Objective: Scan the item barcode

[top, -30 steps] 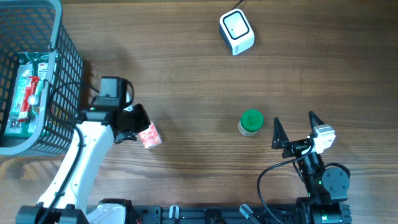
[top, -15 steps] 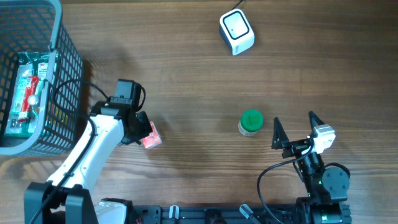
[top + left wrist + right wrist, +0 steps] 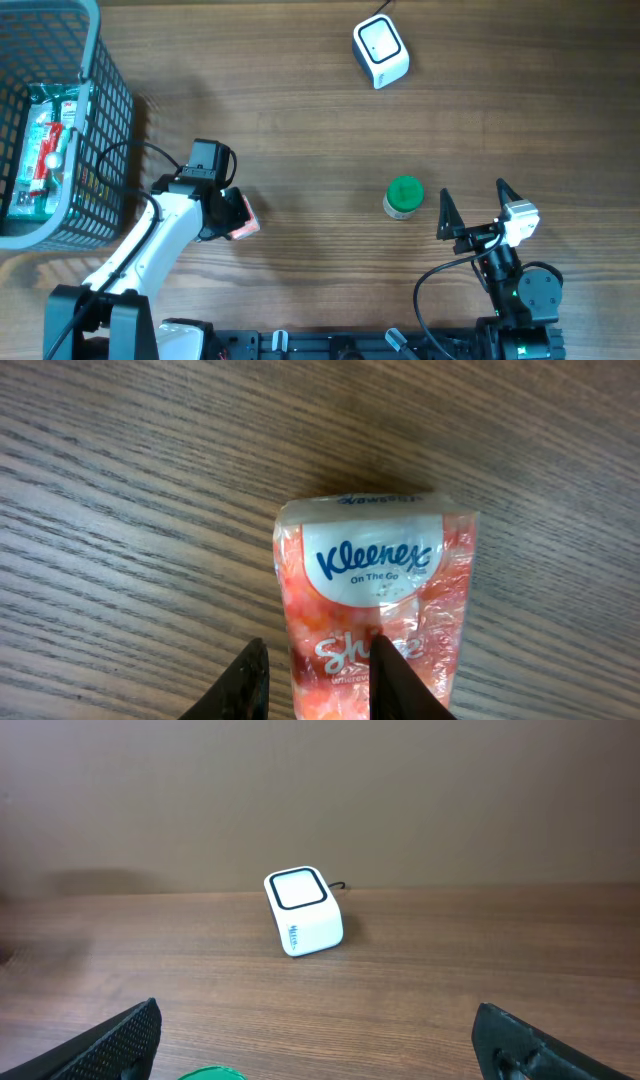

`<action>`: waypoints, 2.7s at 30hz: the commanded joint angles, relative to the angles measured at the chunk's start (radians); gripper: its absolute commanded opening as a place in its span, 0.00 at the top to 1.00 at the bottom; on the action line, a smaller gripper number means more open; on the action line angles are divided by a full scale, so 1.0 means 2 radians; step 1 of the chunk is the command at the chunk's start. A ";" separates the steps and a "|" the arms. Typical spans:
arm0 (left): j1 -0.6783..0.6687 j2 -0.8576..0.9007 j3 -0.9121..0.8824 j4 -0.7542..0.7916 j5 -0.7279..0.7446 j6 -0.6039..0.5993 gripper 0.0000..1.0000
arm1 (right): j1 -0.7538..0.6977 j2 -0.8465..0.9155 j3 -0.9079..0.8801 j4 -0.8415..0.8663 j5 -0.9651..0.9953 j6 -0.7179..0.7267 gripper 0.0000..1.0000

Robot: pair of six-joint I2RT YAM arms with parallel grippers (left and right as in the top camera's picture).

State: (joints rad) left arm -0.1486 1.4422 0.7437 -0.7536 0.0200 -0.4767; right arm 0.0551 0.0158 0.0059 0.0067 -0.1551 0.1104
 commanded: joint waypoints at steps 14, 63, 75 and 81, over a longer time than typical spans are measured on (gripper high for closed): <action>0.001 0.002 -0.005 0.029 -0.016 -0.005 0.78 | -0.002 -0.001 0.000 0.002 0.004 -0.002 0.00; 0.044 -0.005 -0.064 0.099 0.074 0.001 0.96 | -0.002 -0.001 0.000 0.002 0.004 -0.003 0.00; -0.020 -0.035 0.102 -0.061 -0.009 0.014 0.96 | -0.002 -0.001 0.000 0.002 0.004 -0.003 0.00; -0.089 -0.035 0.109 -0.066 -0.051 -0.012 0.96 | -0.002 -0.001 0.000 0.002 0.004 -0.003 0.00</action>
State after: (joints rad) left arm -0.2653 1.3811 0.9543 -0.8761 -0.0002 -0.4652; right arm 0.0551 0.0158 0.0059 0.0067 -0.1551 0.1104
